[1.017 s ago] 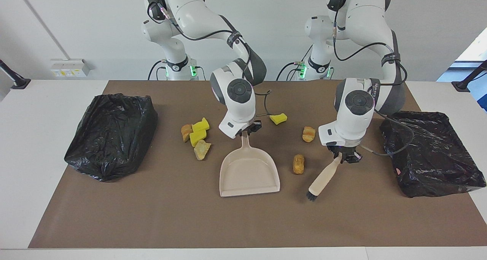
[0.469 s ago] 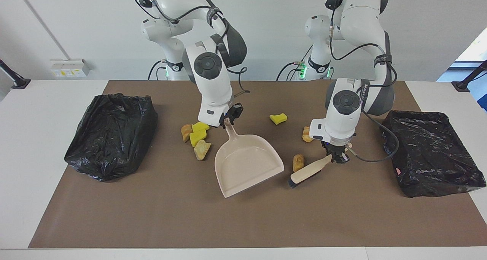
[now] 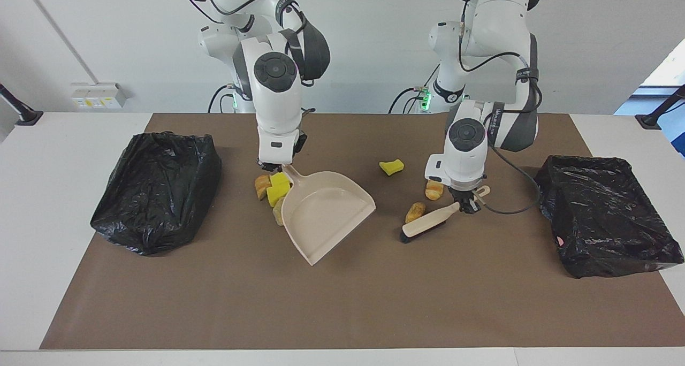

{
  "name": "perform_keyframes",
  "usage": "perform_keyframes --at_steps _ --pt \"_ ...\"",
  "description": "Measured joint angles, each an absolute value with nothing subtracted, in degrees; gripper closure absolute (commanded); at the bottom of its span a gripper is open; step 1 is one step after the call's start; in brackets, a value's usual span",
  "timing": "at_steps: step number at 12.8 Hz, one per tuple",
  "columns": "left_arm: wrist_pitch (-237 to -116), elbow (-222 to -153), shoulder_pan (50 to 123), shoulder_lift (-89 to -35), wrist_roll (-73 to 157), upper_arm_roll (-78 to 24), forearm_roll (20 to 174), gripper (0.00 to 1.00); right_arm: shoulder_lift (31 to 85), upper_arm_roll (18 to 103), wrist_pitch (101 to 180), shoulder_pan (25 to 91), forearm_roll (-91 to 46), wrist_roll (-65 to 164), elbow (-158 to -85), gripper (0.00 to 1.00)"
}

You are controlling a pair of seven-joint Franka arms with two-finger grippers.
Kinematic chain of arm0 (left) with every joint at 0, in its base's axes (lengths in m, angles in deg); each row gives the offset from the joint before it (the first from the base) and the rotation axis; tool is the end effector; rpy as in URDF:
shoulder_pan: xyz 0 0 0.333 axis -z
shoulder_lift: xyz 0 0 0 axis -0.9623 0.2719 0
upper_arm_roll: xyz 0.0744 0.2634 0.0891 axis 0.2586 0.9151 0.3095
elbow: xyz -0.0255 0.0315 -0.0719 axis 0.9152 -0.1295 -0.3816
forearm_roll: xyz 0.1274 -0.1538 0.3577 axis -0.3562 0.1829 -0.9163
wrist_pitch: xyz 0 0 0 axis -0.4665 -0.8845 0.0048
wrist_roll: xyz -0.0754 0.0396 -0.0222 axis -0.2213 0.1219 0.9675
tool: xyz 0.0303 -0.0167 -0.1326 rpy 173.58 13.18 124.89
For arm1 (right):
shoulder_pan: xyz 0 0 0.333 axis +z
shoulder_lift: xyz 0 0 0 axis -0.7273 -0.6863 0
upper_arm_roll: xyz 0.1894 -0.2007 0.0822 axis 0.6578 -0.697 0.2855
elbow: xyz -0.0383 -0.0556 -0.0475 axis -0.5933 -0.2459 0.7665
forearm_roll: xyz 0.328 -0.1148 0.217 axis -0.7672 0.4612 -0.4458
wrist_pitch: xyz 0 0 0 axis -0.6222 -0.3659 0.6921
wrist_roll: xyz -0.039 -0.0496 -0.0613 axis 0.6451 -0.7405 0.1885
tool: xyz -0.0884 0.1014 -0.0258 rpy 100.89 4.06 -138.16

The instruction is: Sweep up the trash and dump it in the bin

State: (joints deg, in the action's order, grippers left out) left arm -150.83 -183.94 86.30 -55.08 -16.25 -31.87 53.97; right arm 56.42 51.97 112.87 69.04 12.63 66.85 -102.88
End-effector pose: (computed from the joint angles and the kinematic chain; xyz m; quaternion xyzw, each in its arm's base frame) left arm 0.5817 -0.1829 0.2898 -0.8043 0.5766 0.1068 0.0966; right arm 0.5899 0.2193 0.4270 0.9091 0.4001 -0.1098 0.0365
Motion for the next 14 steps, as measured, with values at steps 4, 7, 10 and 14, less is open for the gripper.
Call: perform_keyframes --at_steps 4,7,10,14 --pt "-148.66 -189.62 86.69 -60.14 -10.55 -33.69 53.97 1.00 56.83 51.87 112.82 68.49 14.43 81.49 -104.75 1.00" --pt "-144.32 -190.60 86.96 -62.08 -4.90 -35.59 53.97 1.00 59.05 52.00 113.21 68.67 14.62 88.59 -109.60 1.00" --pt "-140.76 -190.71 86.97 -64.24 1.50 -35.53 53.98 1.00 62.46 52.30 117.09 69.77 15.69 93.65 -116.17 1.00" --pt "-136.65 -194.40 86.92 -67.92 21.41 -35.38 54.18 1.00 67.45 52.51 120.68 70.93 16.11 95.18 -125.67 1.00"
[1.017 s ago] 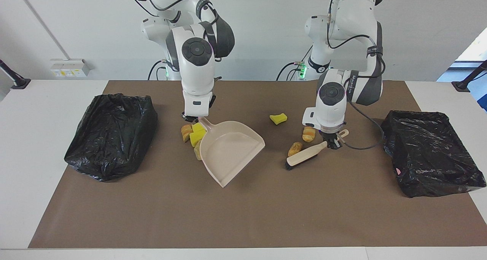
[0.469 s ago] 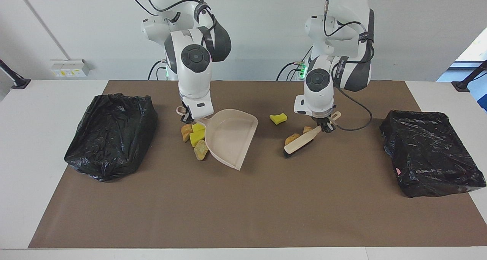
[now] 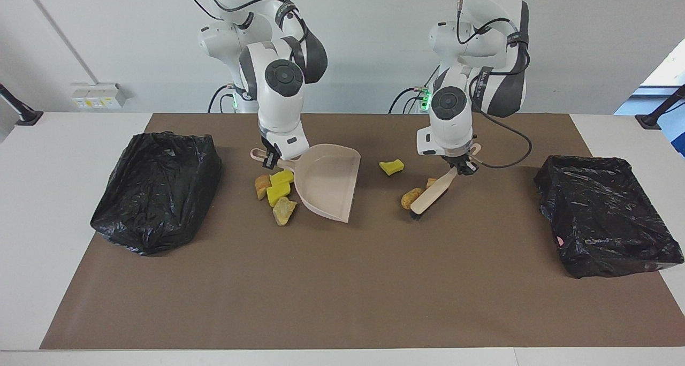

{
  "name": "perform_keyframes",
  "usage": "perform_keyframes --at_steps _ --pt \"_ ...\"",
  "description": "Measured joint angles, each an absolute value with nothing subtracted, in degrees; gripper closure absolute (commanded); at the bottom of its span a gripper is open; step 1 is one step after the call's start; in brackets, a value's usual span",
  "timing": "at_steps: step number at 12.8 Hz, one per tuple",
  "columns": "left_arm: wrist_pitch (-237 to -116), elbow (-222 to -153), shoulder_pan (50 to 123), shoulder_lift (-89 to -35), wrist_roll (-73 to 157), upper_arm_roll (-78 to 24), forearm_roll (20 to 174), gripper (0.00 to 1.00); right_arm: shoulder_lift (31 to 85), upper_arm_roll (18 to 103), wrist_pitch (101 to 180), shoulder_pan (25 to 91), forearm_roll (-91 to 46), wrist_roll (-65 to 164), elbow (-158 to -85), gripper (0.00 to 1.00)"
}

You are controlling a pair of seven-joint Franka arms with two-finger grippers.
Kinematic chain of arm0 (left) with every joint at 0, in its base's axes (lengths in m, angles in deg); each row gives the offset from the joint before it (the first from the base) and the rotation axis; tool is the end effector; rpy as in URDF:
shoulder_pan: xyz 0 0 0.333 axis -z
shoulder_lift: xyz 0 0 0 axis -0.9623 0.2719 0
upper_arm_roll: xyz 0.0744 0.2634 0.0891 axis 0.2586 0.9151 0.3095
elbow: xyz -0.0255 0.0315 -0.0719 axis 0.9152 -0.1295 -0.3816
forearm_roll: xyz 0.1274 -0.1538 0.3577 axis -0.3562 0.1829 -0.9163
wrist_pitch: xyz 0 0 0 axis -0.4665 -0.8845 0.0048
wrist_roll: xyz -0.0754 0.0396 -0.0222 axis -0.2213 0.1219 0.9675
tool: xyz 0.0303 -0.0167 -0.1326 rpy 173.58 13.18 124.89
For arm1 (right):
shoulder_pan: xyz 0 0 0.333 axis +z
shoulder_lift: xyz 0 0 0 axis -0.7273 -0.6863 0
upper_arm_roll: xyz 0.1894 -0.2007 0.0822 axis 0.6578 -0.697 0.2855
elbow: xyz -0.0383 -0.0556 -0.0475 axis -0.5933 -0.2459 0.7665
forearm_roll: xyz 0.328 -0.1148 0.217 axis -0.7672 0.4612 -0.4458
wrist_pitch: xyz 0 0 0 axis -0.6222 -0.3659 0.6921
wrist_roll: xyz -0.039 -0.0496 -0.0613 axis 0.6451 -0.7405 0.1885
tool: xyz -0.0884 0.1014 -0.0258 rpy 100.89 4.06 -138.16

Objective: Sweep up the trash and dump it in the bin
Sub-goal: 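Sweep bread chunks toward the dustpan with the brush in the left gripper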

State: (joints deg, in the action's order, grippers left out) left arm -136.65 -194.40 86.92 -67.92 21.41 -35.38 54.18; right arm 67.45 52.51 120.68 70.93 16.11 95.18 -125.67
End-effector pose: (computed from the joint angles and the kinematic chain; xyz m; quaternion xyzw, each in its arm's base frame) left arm 0.4919 -0.1826 0.3270 -0.9258 0.2981 0.1626 0.1660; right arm 0.5181 0.2088 0.3673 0.7568 0.6345 -0.1547 0.0267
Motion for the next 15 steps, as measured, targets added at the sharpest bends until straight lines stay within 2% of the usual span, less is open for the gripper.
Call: perform_keyframes --at_steps 5,8,12,15 --pt "-140.79 -201.11 85.96 -70.87 36.28 -34.58 61.03 1.00 71.31 52.66 127.97 75.18 18.25 90.61 -133.91 1.00" --pt "-144.29 -205.87 85.12 -72.88 37.92 -34.50 63.59 1.00 72.54 52.59 129.57 75.39 18.60 89.98 -135.99 1.00" --pt "-144.80 -207.32 85.58 -74.41 37.94 -35.13 67.03 1.00 72.66 52.69 131.38 76.20 18.61 89.67 -137.18 1.00" --pt "-145.37 -207.33 89.88 -74.68 40.22 -35.68 70.14 1.00 71.74 52.73 131.69 76.74 18.61 89.63 -137.77 1.00"
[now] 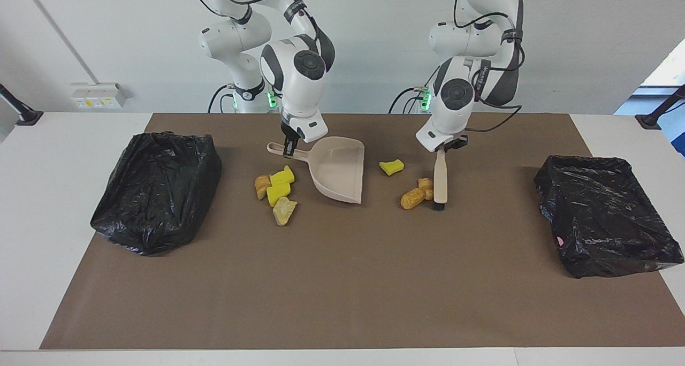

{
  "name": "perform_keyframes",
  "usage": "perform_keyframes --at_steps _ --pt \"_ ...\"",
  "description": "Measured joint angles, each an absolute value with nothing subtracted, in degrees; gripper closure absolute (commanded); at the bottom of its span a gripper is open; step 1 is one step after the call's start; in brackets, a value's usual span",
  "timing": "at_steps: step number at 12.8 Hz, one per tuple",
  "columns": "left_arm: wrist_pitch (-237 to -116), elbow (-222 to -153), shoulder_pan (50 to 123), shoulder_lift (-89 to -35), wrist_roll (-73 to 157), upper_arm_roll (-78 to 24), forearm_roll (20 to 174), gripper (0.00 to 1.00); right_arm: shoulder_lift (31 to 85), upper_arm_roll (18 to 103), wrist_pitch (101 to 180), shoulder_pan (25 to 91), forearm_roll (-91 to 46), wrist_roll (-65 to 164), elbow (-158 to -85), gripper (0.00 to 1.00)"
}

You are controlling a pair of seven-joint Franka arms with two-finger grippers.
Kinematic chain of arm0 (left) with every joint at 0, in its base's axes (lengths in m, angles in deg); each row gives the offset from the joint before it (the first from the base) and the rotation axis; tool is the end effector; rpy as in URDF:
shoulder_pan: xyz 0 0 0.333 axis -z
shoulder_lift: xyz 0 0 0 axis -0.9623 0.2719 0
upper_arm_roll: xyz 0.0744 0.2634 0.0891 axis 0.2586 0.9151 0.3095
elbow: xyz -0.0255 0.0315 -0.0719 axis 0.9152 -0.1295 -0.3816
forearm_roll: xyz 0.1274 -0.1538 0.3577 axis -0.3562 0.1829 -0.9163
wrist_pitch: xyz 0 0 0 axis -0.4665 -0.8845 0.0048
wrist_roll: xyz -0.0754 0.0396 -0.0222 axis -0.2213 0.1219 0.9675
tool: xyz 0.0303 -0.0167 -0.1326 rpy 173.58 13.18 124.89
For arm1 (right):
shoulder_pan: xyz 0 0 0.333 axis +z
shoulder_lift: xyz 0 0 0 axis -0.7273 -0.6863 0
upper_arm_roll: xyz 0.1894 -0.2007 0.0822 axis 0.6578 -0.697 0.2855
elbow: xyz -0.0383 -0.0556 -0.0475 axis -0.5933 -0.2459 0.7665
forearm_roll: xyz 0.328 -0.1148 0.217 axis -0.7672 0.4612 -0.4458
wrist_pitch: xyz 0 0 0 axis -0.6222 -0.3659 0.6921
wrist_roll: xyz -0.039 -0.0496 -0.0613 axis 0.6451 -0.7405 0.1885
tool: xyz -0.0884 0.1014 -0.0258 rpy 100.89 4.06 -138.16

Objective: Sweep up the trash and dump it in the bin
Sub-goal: 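Sweep bread chunks toward the dustpan with the brush in the left gripper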

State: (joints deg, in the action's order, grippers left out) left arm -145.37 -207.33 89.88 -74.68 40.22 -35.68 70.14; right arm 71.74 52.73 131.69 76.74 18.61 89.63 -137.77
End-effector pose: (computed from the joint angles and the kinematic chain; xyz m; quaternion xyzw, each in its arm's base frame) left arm 0.4242 -0.2187 0.2921 -0.9773 0.1257 0.1531 0.0757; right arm 0.4699 0.2471 0.3245 0.7431 0.6543 -0.1262 0.0618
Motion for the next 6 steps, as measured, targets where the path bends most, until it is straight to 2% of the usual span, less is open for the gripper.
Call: perform_keyframes --at_steps 6 --pt "-148.56 -207.37 96.06 -75.31 43.20 -35.94 72.45 1.00 70.85 52.73 131.78 77.07 18.61 89.58 -137.79 1.00"
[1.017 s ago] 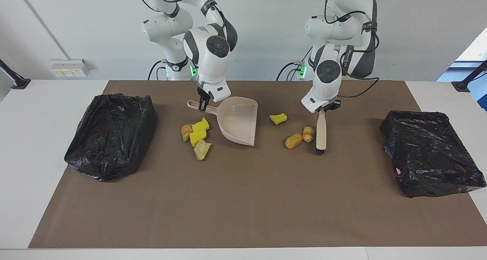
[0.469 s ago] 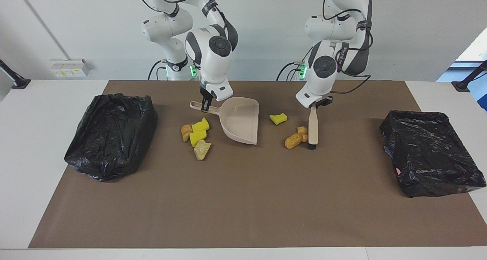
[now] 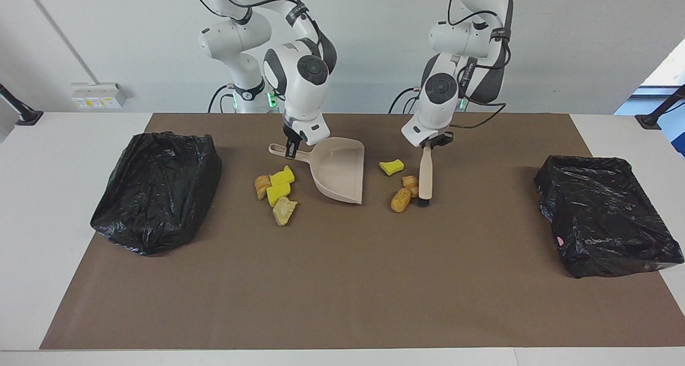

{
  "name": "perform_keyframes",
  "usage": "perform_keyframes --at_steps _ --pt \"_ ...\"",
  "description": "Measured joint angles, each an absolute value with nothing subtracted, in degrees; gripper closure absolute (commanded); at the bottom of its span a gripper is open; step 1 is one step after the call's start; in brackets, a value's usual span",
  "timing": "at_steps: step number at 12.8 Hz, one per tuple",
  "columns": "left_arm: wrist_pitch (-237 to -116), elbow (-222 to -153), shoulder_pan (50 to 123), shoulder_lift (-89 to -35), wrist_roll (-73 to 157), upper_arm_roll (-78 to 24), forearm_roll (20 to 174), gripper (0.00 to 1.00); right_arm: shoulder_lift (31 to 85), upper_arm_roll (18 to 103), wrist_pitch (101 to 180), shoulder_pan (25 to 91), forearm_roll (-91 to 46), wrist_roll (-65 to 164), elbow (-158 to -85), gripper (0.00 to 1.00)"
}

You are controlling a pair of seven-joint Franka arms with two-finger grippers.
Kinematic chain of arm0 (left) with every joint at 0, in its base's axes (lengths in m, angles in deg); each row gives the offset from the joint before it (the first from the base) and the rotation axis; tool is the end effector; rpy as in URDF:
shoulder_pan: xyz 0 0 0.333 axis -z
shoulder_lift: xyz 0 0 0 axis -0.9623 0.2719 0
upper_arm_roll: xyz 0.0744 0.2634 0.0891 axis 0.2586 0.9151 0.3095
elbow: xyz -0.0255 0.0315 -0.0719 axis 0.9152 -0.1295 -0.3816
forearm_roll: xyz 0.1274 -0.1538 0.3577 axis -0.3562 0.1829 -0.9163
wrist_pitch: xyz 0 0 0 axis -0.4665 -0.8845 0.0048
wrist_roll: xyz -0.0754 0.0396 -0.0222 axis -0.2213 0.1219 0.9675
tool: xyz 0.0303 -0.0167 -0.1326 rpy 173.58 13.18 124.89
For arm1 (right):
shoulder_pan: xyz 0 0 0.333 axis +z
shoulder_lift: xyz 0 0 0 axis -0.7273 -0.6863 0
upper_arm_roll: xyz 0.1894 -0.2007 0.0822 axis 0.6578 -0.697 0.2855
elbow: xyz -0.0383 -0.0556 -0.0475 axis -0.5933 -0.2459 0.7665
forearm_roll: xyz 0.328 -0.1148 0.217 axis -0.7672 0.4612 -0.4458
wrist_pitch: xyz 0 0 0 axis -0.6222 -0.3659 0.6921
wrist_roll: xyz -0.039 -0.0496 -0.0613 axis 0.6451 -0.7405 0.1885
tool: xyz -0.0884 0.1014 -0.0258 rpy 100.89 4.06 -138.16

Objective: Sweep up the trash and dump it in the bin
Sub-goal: 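Sweep bread chunks toward the dustpan with the brush in the left gripper, then sweep more bread and sponge pieces into the dustpan with the left gripper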

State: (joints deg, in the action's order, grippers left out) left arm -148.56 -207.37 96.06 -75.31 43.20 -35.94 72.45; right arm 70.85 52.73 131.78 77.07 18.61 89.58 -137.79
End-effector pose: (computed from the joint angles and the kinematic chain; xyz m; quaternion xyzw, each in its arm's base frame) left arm 0.4021 -0.2732 0.2992 -0.9796 0.1467 0.1242 0.0591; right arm 0.4684 0.2498 0.3161 0.7404 0.6561 -0.1330 0.0608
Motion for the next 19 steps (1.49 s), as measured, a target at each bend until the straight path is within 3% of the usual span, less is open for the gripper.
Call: perform_keyframes --at_steps 12,19 --pt "-152.77 -206.87 103.35 -74.44 43.70 -36.55 87.73 1.00 70.25 52.72 133.13 78.35 18.69 87.92 -138.33 1.00" --pt "-145.43 -195.18 103.85 -74.21 43.95 -37.16 89.50 1.00 70.25 52.67 133.13 78.35 18.73 87.74 -138.39 1.00"
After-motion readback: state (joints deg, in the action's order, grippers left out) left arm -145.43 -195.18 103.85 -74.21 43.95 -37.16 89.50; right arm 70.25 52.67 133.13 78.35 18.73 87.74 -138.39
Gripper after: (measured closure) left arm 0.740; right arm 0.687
